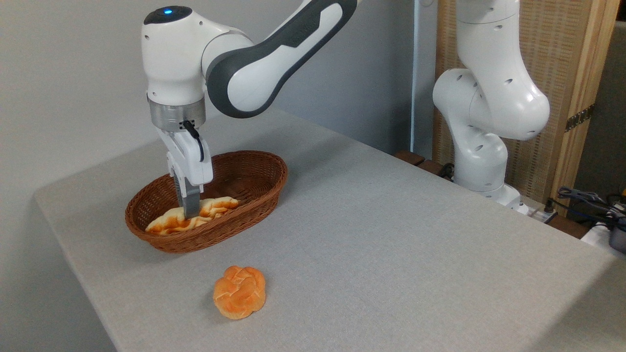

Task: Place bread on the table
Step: 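Close the gripper on the braided bread inside the basket, then lift the braided bread up out of the basket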

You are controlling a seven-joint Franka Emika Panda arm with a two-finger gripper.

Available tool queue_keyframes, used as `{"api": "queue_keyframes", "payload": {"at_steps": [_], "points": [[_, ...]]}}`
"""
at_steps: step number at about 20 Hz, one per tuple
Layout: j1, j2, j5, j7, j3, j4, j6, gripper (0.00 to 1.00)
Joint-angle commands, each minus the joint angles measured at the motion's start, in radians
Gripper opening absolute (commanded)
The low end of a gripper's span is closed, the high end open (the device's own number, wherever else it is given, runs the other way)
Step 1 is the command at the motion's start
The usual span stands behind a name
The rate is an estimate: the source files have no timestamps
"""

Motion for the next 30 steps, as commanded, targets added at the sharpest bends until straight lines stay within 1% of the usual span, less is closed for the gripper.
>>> {"api": "queue_keyframes", "payload": {"at_steps": [1,2,3,4,5,6,8,10,11,15,16,18,20,21,22,23,24,25,26,27,28,29,30], "points": [[-0.002,0.002,0.008,-0.009,0.005,0.006,0.001,0.00],[-0.004,-0.003,0.010,-0.003,0.005,0.009,-0.037,0.00],[-0.001,0.000,-0.004,-0.012,0.014,0.040,-0.070,0.00],[0.002,-0.007,-0.030,-0.038,0.007,0.151,-0.209,0.00],[0.001,-0.012,-0.029,-0.033,0.008,0.172,-0.321,0.00],[0.002,-0.020,-0.030,0.001,0.014,0.189,-0.421,0.00],[0.005,-0.018,-0.033,0.033,0.020,0.216,-0.393,0.00],[0.016,-0.011,-0.040,0.037,0.046,0.230,-0.359,0.00],[0.018,-0.011,-0.040,0.040,0.050,0.230,-0.349,0.00],[0.019,-0.021,-0.036,0.041,0.069,0.232,-0.358,0.00],[0.019,-0.023,-0.036,0.040,0.086,0.236,-0.364,0.00],[0.019,-0.043,-0.026,0.055,0.097,0.243,-0.391,0.00],[0.019,-0.099,-0.017,0.149,0.146,0.230,-0.437,0.00],[0.019,-0.113,-0.017,0.174,0.158,0.227,-0.459,0.00],[0.019,-0.132,-0.015,0.216,0.175,0.224,-0.508,0.00],[0.018,-0.138,-0.012,0.233,0.180,0.223,-0.531,0.00],[0.018,-0.146,0.006,0.253,0.191,0.218,-0.563,0.00],[0.018,-0.149,0.025,0.259,0.192,0.212,-0.572,0.00],[0.016,-0.153,0.069,0.268,0.192,0.191,-0.577,0.00],[0.013,-0.156,0.124,0.279,0.189,0.163,-0.577,0.02],[0.012,-0.161,0.185,0.299,0.186,0.143,-0.577,0.11],[0.012,-0.162,0.227,0.323,0.186,0.137,-0.580,0.38],[0.015,-0.162,0.243,0.339,0.192,0.135,-0.585,0.69]]}}
